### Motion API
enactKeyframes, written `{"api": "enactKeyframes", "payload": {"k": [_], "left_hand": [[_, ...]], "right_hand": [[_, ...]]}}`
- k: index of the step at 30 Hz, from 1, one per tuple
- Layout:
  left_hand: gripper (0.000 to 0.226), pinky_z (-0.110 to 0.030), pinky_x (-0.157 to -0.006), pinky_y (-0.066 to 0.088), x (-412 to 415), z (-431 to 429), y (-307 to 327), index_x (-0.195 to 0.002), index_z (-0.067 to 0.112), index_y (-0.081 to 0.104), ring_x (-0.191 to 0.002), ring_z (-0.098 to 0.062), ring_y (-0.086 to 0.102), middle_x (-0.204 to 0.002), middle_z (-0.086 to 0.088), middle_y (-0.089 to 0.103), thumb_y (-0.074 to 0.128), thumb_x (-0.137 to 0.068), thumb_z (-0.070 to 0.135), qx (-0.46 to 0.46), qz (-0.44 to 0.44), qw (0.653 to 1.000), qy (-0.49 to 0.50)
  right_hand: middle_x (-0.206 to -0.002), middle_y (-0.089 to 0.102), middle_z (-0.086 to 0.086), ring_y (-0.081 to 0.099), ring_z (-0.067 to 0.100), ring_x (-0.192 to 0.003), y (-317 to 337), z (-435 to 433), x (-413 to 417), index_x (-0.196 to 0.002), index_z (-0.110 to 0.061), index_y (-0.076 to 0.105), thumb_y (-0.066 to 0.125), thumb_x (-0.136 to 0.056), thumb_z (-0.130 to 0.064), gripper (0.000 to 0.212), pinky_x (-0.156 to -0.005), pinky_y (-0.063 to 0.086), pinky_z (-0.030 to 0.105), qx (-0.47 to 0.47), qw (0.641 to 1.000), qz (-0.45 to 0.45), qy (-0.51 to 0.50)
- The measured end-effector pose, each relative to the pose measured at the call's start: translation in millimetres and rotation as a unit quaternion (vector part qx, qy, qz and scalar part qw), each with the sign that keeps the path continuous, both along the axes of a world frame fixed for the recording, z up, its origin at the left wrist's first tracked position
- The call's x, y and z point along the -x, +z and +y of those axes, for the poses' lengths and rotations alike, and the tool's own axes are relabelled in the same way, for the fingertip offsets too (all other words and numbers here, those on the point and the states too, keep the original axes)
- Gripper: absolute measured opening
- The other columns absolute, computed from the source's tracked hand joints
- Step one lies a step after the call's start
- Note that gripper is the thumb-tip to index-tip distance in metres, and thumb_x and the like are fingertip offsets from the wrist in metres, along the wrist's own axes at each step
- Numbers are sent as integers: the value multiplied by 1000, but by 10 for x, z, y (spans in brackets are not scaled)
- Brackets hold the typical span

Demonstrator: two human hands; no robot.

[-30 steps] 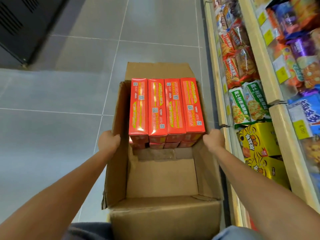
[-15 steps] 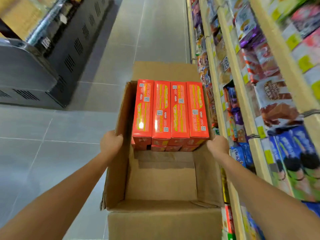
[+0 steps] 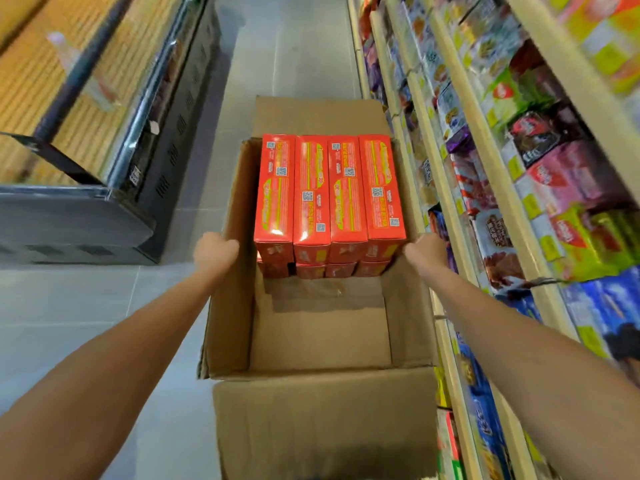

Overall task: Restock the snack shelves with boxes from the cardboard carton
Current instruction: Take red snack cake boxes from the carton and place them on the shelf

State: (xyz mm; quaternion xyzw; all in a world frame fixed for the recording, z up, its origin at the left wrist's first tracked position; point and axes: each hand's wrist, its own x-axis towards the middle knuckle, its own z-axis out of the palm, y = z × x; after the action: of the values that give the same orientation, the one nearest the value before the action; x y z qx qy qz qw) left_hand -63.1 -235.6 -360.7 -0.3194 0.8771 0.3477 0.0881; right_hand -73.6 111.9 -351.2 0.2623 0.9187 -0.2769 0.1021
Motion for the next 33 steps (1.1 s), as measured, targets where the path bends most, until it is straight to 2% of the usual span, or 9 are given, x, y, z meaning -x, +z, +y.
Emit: {"api": "enactKeyframes", "payload": {"k": [4,7,9,11,16,20,24,28,33], "left_hand": [[24,-43,-81,56,618,-21,100,-94,-2,63,-87,-38,64,-90,-21,64,53,-81,15,14,5,1000,-6],[24,-41,-79,56,1366,-15,188,-96,2,62,-86,-34,64,-92,-17,64,53,-82,19,16,3,1000,12],[18,-34,-66,52,1797,13,249,-93,4,59,-82,-28,61,-86,-12,60,53,-85,20,9,6,1000,17],[13,-28,-56,42,2181,26,312,-86,6,57,-77,-25,58,-74,-7,55,53,-87,18,7,14,1000,9],[14,-24,-47,32,3250,8,359,-78,5,51,-61,-19,49,-68,-7,49,54,-87,15,14,24,1000,15],[13,-25,-45,30,4177,-52,290,-78,5,52,-59,-16,47,-67,-5,48,55,-86,14,24,36,999,9],[11,-22,-45,29,5439,-156,242,-82,5,53,-58,-13,46,-68,-3,48,54,-88,15,22,53,998,10],[12,-24,-45,30,6570,-279,341,-84,4,55,-64,-19,50,-67,-3,48,55,-86,15,24,64,998,-6],[21,-27,-50,36,7897,-402,473,-96,-1,59,-73,-24,53,-85,-13,58,56,-86,18,47,58,997,-9]], "right_hand": [[-59,40,4,43,24,-59,22,-10,653,-60,-9,39,52,-82,-3,26,-44,22,28,15,1000,4,2],[-59,42,4,43,25,-60,127,3,1523,-65,-7,43,51,-80,-1,19,-44,25,26,20,1000,14,16],[-59,42,5,43,25,-59,215,15,2064,-60,-8,39,51,-79,1,24,-46,25,27,25,999,23,28],[-58,41,5,42,25,-57,283,17,2498,-58,-9,38,51,-79,1,26,-45,25,27,22,999,32,37],[-54,34,4,31,18,-48,393,4,3578,-55,-11,30,50,-78,3,34,-44,19,28,17,997,35,67],[-55,35,2,34,18,-51,344,-37,4527,-56,-12,32,50,-79,2,33,-45,20,28,24,997,39,69],[-54,36,4,34,21,-50,327,-153,5763,-54,-10,32,51,-79,1,33,-46,22,29,18,996,51,64],[-54,37,5,40,25,-59,442,-262,6806,-54,-11,32,51,-78,0,32,-47,23,28,11,996,57,64],[-57,37,4,39,24,-60,573,-362,7923,-57,-11,35,50,-82,-2,31,-48,22,28,27,997,54,44]]}}
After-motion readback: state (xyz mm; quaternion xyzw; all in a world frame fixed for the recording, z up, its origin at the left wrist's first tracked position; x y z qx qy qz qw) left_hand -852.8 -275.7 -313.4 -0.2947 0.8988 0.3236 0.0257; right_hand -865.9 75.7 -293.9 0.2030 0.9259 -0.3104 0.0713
